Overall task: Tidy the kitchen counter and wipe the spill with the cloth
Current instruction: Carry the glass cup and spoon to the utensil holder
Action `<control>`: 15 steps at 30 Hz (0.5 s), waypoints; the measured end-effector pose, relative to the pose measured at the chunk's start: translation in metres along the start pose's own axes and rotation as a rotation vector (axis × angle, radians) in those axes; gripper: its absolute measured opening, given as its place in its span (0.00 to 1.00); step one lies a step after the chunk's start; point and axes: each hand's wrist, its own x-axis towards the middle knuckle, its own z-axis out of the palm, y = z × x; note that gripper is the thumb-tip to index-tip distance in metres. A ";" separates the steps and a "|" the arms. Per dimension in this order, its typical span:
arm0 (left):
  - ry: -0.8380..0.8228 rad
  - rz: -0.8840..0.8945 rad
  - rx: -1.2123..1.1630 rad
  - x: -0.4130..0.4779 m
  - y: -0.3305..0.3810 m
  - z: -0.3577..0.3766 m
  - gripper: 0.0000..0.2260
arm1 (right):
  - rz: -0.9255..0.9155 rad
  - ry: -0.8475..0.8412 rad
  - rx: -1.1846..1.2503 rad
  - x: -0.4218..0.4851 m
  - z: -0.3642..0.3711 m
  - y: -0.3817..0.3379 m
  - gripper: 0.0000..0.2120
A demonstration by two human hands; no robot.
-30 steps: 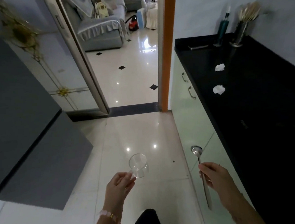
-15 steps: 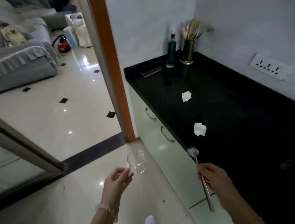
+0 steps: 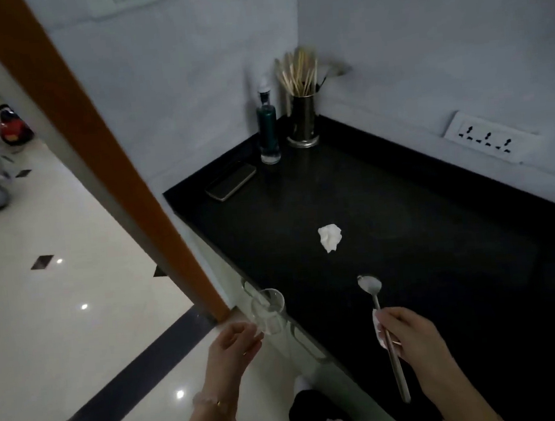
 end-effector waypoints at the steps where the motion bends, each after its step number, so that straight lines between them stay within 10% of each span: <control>1: -0.009 -0.001 0.022 0.015 0.011 0.005 0.07 | 0.003 0.016 0.005 0.011 0.003 -0.011 0.07; 15: -0.350 -0.006 0.222 0.190 0.126 0.103 0.08 | 0.005 0.309 0.151 0.115 0.022 -0.115 0.05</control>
